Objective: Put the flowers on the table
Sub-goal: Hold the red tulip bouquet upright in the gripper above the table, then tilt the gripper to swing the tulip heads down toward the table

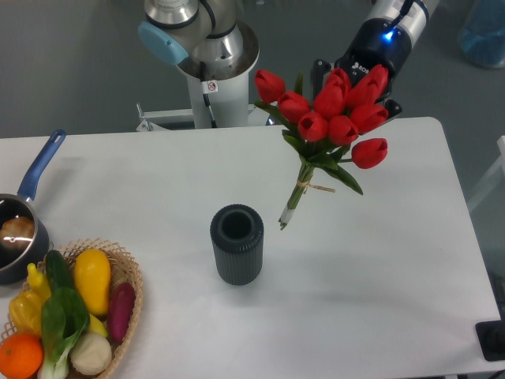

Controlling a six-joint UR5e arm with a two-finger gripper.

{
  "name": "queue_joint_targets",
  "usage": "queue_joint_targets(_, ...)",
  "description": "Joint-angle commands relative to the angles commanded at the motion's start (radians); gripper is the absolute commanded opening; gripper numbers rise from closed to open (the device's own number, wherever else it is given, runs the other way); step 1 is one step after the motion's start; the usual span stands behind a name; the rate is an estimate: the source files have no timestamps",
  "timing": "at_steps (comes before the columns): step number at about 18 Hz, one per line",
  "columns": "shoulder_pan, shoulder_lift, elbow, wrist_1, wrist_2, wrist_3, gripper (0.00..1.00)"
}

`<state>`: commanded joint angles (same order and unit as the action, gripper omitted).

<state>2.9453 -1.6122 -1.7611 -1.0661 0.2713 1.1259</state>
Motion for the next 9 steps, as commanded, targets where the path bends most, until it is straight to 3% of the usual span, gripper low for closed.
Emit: queue_joint_targets(9, -0.014, -0.029, 0.046, 0.0, 0.25, 0.072, 0.28)
